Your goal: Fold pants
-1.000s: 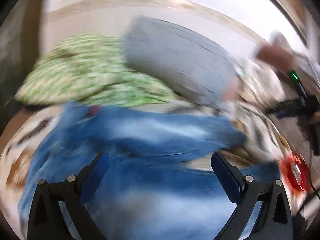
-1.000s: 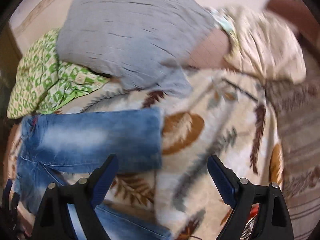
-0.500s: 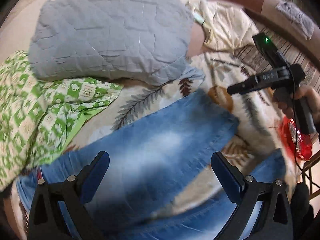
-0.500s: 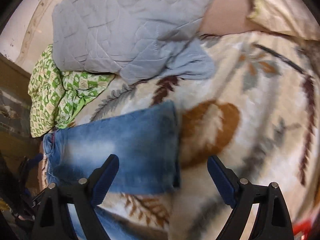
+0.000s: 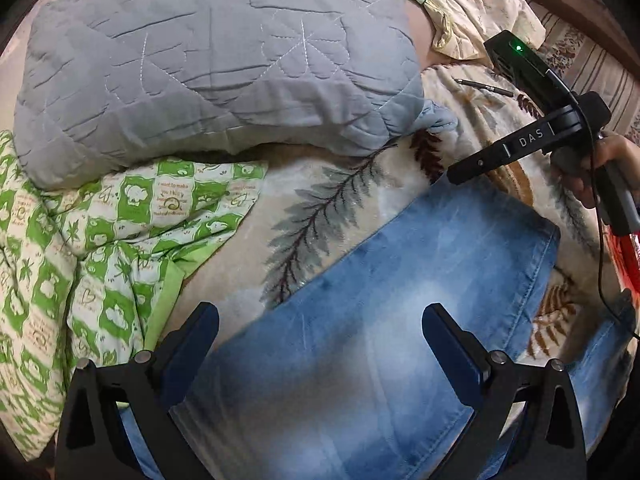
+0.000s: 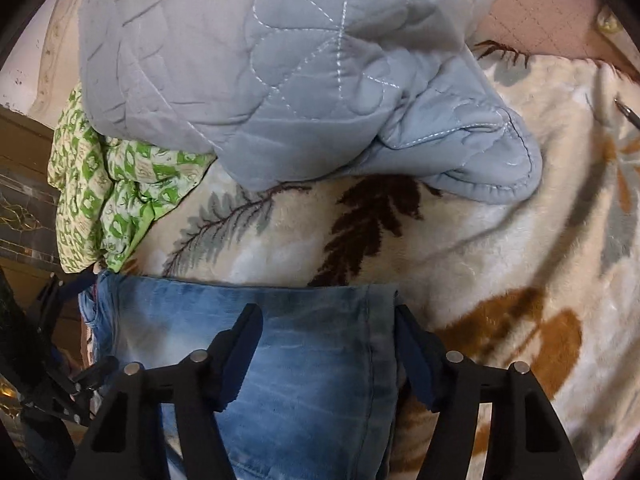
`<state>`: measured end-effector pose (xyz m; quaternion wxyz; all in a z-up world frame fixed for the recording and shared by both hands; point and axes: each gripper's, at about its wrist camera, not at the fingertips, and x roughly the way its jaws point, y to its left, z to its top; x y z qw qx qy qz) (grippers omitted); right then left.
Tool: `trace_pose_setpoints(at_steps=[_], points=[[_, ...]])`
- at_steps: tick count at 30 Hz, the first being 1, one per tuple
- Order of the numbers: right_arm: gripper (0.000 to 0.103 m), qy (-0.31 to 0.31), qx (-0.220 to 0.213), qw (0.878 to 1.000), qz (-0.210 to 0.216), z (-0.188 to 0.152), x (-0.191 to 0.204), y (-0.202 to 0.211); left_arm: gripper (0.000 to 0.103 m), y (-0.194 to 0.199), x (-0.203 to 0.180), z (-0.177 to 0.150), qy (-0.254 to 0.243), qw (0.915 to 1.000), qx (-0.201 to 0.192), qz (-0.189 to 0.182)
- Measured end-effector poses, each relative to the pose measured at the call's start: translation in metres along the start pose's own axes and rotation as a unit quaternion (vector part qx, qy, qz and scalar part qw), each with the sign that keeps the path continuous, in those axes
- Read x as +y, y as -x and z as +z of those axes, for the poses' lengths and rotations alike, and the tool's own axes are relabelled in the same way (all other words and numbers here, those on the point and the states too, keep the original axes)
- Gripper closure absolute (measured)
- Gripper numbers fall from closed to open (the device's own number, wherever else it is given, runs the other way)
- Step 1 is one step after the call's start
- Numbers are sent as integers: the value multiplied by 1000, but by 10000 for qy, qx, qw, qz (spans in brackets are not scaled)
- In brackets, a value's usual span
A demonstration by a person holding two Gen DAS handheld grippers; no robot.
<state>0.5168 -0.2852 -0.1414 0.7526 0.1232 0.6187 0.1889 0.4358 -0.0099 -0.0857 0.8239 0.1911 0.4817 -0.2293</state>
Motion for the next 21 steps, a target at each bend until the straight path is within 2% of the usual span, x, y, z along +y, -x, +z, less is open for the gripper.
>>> trace_pose_setpoints(at_steps=[2, 3, 4, 12, 14, 15, 16, 17, 18, 19, 21], points=[[58, 40, -68, 9999, -93, 0, -3, -3, 2, -8, 0, 3, -63, 9999, 47, -76], [82, 82, -108, 9998, -175, 1, -3, -2, 2, -12, -1, 6, -112, 9999, 66, -87], [99, 146, -147, 9996, -192, 0, -5, -1, 2, -17, -3, 9, -175, 9998, 89, -92], [100, 522, -372, 9977, -217, -14, -7, 14, 2, -66, -29, 33, -956, 9941, 429, -266], [100, 602, -400, 9972, -211, -19, -6, 15, 3, -75, -30, 35, -997, 9931, 538, -304], [100, 631, -415, 9969, -219, -21, -5, 15, 6, -78, -29, 35, -965, 9929, 584, -388], [100, 668, -436, 9965, -232, -22, -5, 15, 29, -81, -28, 34, -924, 9925, 633, -488], [100, 690, -457, 9963, -230, -23, -4, 15, 73, -84, -26, 34, -890, 9921, 710, -520], [100, 697, -470, 9962, -246, -23, -4, 14, 85, -86, -24, 33, -801, 9920, 793, -561], [100, 716, -473, 9960, -260, -23, -4, 13, 85, -86, -21, 33, -670, 9926, 789, -643], [100, 717, -493, 9958, -287, -23, -3, 12, 93, -85, -18, 34, -598, 9918, 843, -748]])
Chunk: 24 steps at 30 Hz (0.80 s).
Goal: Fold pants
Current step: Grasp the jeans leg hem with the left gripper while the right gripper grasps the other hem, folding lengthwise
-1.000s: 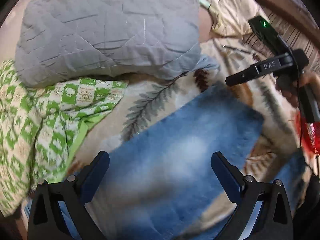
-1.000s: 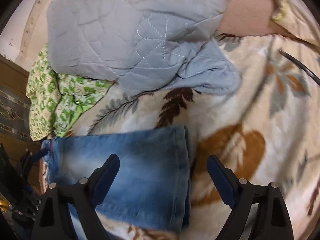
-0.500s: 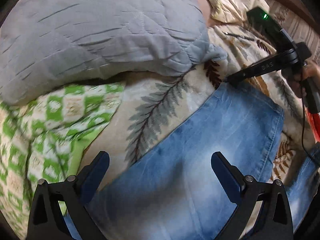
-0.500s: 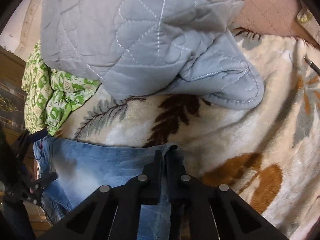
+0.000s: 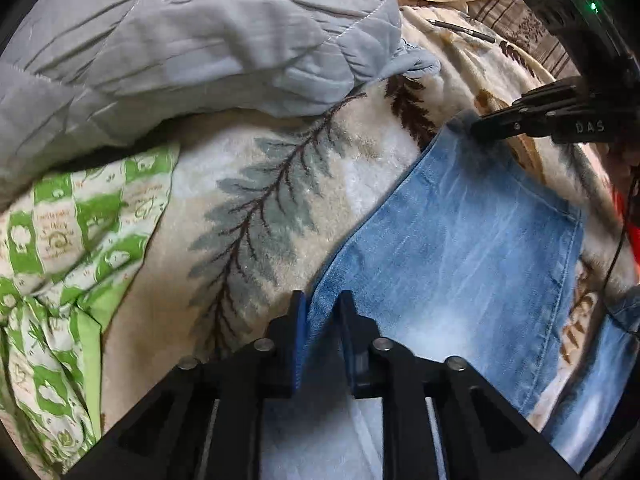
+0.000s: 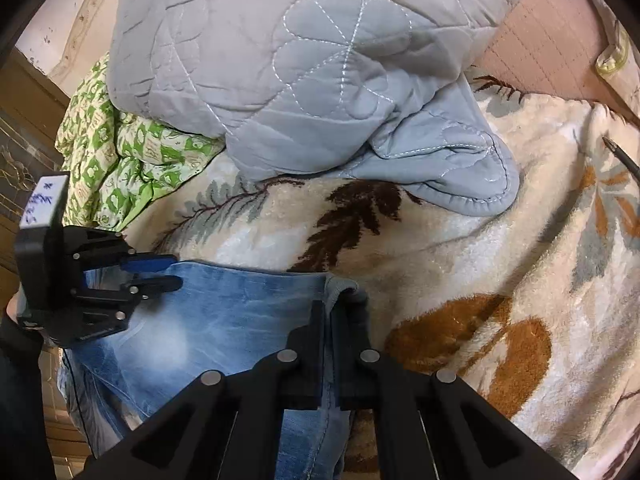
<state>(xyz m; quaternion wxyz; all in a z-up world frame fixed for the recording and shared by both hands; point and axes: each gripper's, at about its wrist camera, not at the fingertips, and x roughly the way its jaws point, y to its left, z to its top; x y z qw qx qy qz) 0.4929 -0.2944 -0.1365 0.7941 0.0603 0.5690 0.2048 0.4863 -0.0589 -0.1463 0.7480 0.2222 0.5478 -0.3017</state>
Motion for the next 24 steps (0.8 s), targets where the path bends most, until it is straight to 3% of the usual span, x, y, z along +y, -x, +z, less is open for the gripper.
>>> trace_pose_setpoints(at_steps=[7, 13, 18, 24], points=[[100, 150, -83, 9998, -63, 2, 17, 13, 98, 27, -17, -4, -145, 9989, -235, 372], [100, 301, -393, 9988, -60, -13, 43, 69, 98, 101, -55, -37, -247, 9940, -920, 537], [100, 519, -674, 9964, 1, -64, 75, 129, 98, 165, -103, -85, -286, 9860, -1521, 617], [100, 667, -905, 9936, 46, -170, 108, 177, 98, 196, -185, -168, -395, 9761, -2037, 651]])
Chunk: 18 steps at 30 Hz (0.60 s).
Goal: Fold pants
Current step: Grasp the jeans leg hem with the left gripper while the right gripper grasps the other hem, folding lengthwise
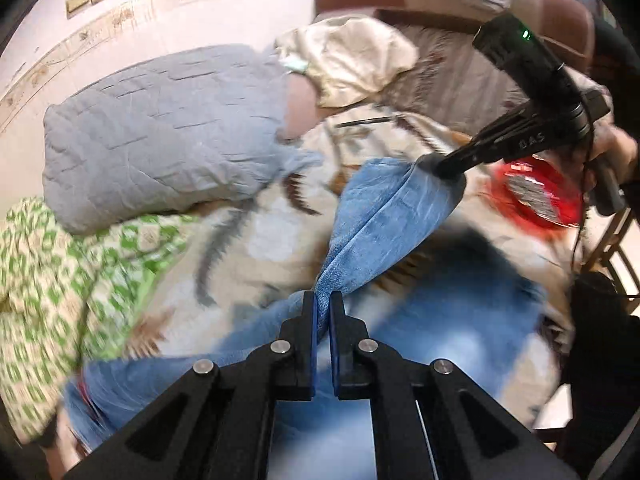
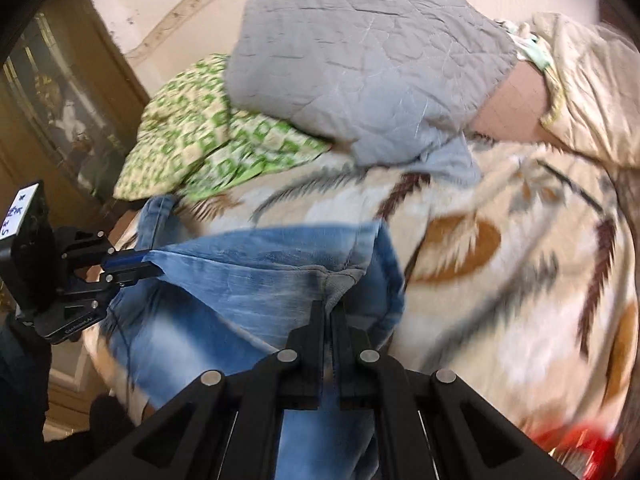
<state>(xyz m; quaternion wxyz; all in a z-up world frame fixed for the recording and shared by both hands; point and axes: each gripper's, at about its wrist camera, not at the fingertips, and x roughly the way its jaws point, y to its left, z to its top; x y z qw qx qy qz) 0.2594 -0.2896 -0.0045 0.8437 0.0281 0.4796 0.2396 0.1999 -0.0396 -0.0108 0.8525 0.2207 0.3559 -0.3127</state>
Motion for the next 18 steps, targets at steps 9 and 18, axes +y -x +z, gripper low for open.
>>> trace_pose_setpoints(at_steps=[9, 18], points=[[100, -368, 708, 9968, 21, -153, 16, 9, 98, -8, -109, -105, -39, 9994, 328, -51], [100, -388, 1114, 9929, -170, -193, 22, -15, 97, -42, -94, -130, 940, 9937, 540, -292]])
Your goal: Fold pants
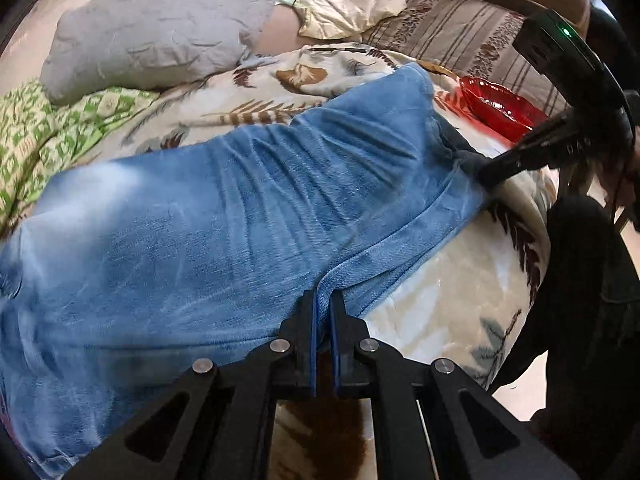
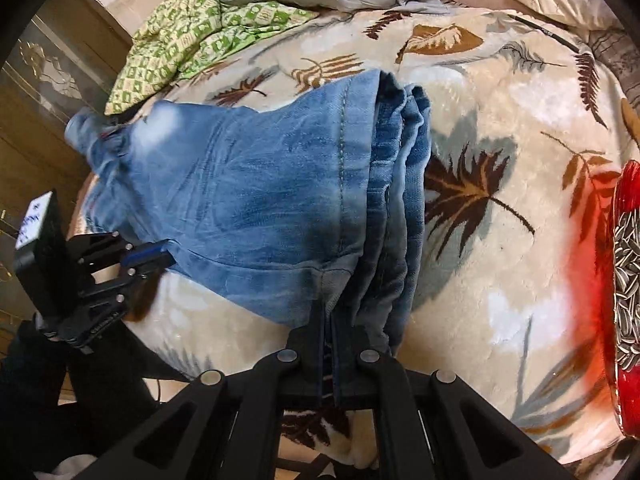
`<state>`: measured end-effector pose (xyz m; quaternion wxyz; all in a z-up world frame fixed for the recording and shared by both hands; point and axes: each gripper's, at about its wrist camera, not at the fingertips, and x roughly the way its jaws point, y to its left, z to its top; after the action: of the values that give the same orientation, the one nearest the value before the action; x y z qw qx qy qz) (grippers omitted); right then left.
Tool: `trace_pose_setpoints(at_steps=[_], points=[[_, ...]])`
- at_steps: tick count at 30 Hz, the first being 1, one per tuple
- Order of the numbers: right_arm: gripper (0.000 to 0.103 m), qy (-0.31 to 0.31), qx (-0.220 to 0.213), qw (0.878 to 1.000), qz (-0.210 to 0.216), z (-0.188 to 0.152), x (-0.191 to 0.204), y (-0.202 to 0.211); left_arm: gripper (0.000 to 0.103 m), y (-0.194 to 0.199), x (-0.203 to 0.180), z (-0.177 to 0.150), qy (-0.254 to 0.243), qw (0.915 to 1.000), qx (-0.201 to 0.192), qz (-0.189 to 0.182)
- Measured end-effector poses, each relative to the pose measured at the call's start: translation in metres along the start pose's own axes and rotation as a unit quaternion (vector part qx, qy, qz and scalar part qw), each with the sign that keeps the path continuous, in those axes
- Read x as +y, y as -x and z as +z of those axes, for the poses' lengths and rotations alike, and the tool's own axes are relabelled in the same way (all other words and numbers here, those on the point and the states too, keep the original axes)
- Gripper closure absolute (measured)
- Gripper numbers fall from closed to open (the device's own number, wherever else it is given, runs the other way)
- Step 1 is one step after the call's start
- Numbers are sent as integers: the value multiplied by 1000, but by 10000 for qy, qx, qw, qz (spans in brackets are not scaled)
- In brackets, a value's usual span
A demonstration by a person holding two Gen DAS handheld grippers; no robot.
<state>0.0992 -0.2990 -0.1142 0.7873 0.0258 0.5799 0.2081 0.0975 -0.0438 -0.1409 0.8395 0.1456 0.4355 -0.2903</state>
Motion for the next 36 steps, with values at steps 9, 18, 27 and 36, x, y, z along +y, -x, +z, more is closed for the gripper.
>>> trace_pose_setpoints(at_steps=[9, 18, 27, 36], points=[[83, -151, -402, 9987, -284, -3, -1, 35, 21, 46, 2, -3, 572, 9962, -545, -371], [23, -135, -1075, 9940, -172, 15, 4, 70, 16, 84, 45, -8, 1234, 9883, -806, 393], [23, 1072, -1120, 9878, 162, 58, 109, 28, 10, 147, 172, -66, 3340, 9294, -972, 1231], [23, 2815, -826, 9547, 489, 67, 261, -65, 8, 173, 275, -135, 5036, 8500, -966, 1209]])
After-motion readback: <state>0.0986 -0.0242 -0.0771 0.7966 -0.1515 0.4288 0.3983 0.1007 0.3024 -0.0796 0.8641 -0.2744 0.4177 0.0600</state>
